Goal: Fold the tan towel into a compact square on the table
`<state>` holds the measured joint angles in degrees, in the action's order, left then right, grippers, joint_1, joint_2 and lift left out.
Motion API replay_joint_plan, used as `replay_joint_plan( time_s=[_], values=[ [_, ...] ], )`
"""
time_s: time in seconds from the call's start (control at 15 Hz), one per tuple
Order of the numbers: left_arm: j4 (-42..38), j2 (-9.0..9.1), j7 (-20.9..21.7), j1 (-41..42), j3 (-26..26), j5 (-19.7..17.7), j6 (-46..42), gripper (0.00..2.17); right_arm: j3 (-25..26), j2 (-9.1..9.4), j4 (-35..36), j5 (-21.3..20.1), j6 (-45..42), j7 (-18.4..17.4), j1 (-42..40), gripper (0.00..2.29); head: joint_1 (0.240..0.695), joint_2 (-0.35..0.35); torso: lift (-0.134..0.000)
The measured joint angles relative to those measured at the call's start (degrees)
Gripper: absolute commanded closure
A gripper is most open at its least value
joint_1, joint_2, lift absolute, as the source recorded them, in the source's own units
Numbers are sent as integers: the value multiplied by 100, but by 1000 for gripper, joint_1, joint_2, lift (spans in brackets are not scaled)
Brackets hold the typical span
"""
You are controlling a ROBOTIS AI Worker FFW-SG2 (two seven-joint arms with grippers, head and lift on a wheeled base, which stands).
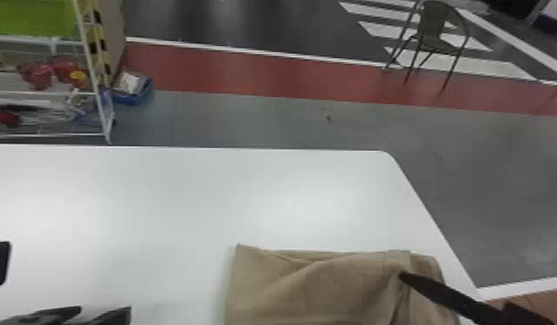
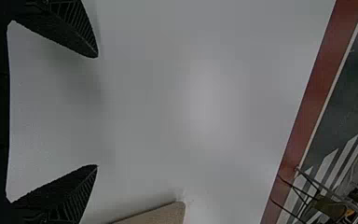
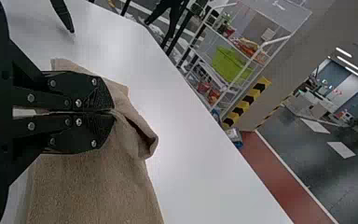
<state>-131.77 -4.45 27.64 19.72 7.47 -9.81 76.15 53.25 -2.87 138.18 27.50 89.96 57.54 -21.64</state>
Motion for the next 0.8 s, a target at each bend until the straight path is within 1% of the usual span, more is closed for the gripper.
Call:
replay_joint_plan(
  time_s=[0.2, 0.27, 0.4, 0.53, 0.67, 0.8],
  values=[
    [1, -3, 5, 9, -18, 5, 53, 36, 49, -340, -276, -157, 0, 75, 21, 1106, 695, -338, -123],
    [-2, -3, 5, 12, -27, 7, 74, 36, 54, -471, -348, -246, 0, 162, 65, 1106, 695, -347, -123],
    [-6, -3, -2, 12, -38, 27, 119, 36, 78, -584, -364, -366, 0, 355, 119, 1106, 695, -350, -123],
    [-8, -6, -4, 11, -39, 50, 175, 36, 107, -684, -323, -525, 0, 465, 174, 1106, 695, -350, -123],
    [-8, -4, -5, 8, -46, 79, 214, 36, 104, -885, -375, -676, 0, 502, 279, 1106, 695, -350, -123],
    [-3, 2, -9, -8, -87, 113, 220, 36, 56, -1020, -562, -863, 0, 616, 312, 1106, 695, -350, -123]
  ],
)
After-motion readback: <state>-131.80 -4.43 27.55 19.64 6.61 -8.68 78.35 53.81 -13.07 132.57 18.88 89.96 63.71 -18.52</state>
